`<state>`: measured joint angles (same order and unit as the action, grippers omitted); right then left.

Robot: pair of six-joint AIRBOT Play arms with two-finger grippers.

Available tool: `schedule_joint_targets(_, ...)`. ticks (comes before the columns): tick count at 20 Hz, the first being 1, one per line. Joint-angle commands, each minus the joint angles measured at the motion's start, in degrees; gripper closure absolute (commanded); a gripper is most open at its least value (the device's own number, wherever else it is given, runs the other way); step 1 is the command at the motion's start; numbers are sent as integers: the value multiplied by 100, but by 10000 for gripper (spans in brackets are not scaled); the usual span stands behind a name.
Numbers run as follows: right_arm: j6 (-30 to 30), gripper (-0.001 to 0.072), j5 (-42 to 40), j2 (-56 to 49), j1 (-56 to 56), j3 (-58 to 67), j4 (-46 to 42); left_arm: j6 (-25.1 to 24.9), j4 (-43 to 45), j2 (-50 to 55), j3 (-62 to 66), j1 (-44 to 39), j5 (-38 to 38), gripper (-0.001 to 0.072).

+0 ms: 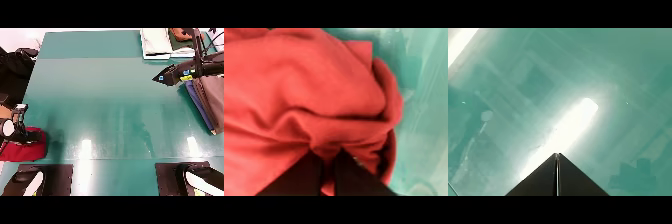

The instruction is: Fold the shirts.

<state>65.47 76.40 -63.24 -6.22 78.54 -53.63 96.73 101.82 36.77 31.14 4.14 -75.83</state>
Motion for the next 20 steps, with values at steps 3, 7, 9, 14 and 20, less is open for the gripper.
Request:
schedule_joint_targets(3,4,692,-424,170,-2,7,13,33,-286,-7,1969,-463,-476,681)
schedule_joint_targets(7,302,692,-1331,634,0,42,-7,214,-981,52,4019,-1681,74,683)
schedule_joint_targets(9,354,692,-1377,638,0,387,-13,243,-1056,315,4614,-2328,291,684)
schedule_joint_targets(14,367,693,-927,188,157,1759,-153,203,-1060,2024,5532,-3985,385,683)
schedule_joint_targets(20,667,692,-87,-321,802,2883,-146,-415,-1978,4070,5742,-5206,2129,185)
